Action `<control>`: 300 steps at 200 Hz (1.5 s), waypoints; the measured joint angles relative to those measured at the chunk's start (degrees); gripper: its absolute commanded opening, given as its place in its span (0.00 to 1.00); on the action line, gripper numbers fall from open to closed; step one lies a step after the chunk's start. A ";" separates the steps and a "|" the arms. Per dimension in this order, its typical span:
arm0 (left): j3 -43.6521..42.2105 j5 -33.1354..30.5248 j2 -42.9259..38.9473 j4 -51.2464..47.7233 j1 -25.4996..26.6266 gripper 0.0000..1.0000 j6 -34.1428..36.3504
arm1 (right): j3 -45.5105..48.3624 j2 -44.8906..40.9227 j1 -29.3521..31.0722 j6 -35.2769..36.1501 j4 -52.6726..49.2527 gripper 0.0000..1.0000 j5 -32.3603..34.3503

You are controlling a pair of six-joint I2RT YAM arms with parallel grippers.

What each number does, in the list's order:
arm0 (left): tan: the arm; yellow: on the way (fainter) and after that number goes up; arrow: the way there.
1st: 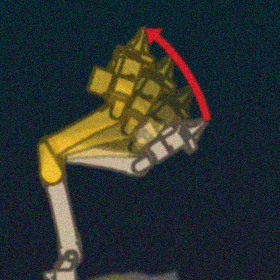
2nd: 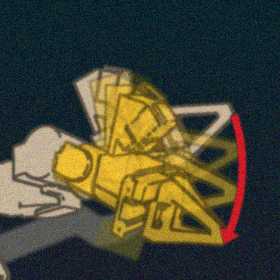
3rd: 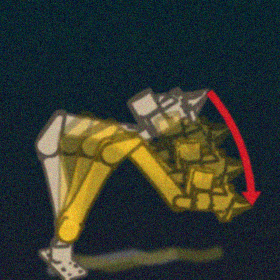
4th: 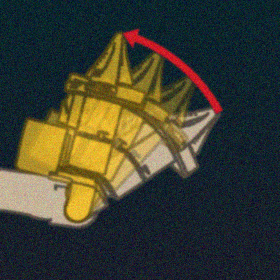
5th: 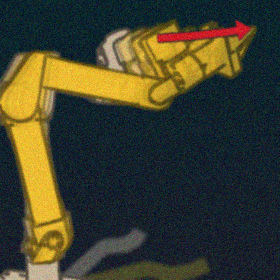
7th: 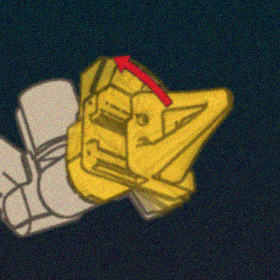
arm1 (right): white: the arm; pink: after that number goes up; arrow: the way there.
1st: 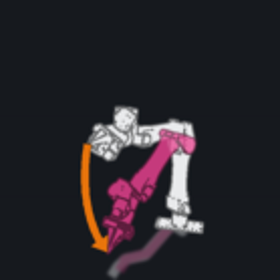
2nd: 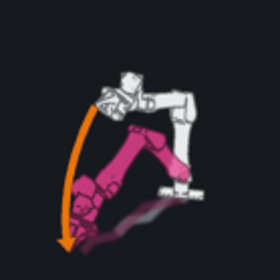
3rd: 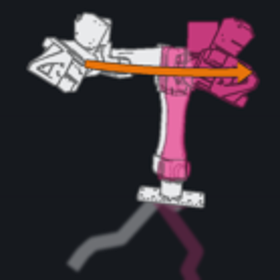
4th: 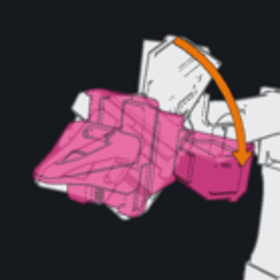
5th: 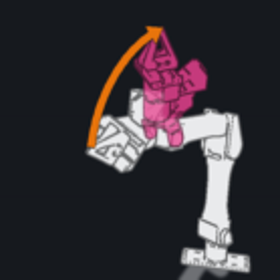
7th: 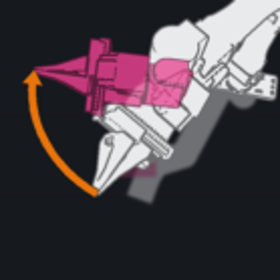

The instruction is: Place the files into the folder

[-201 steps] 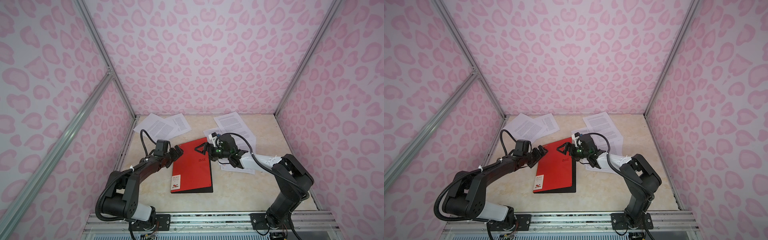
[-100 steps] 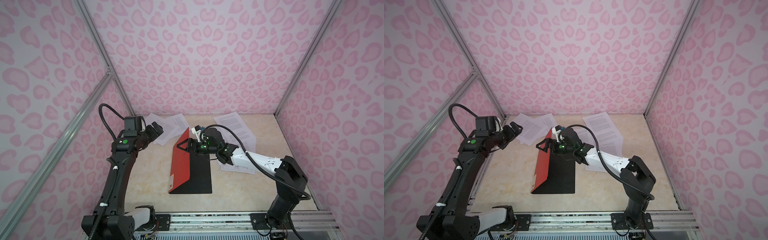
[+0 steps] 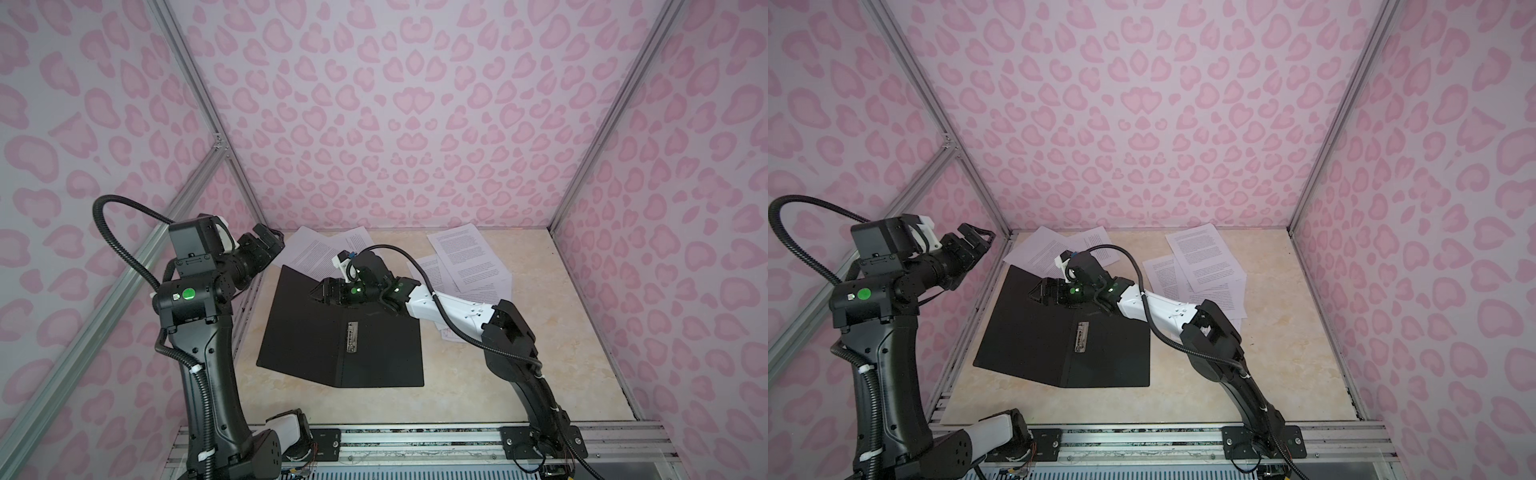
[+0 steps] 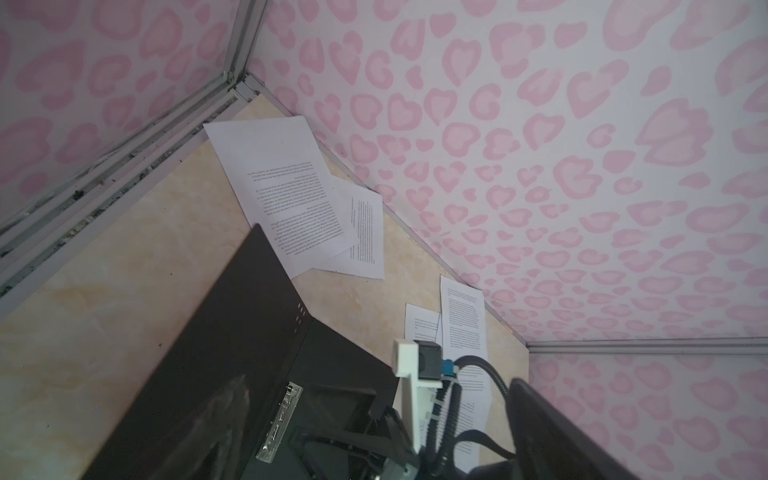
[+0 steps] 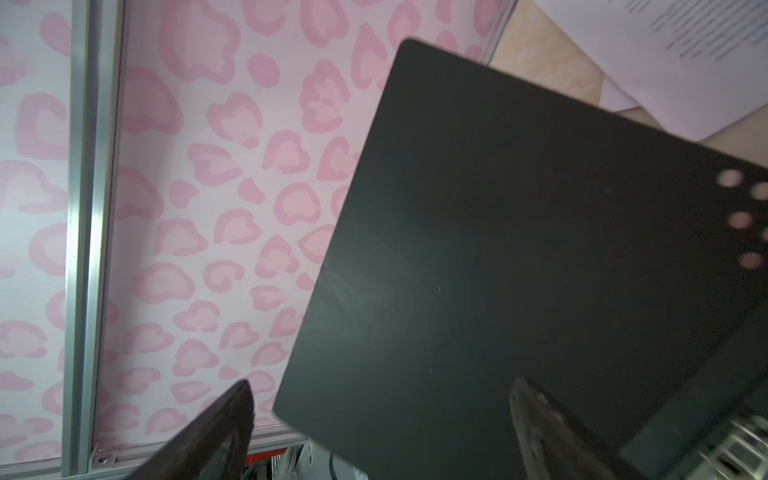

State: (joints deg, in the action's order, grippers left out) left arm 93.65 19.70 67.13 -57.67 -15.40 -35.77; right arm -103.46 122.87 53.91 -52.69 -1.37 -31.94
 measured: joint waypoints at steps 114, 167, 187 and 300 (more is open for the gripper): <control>-52.35 -1.99 4.37 22.12 9.90 0.97 -3.74 | 39.80 -16.15 -4.81 9.84 -10.19 0.02 11.23; -56.15 -4.44 10.05 30.71 14.82 0.96 -5.64 | 47.98 -15.87 -10.56 6.08 0.31 0.00 7.37; -56.33 -6.54 11.52 33.42 18.88 0.97 -6.29 | 51.15 -16.92 -14.14 4.83 4.35 0.00 6.03; -54.38 -11.10 11.63 37.09 44.22 0.96 -20.11 | 50.23 -27.74 -25.57 11.91 -7.69 0.12 12.76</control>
State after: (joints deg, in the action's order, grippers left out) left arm 39.27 8.60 78.76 -20.58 28.82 -55.88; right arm -53.23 95.13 28.34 -40.77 -9.06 -19.18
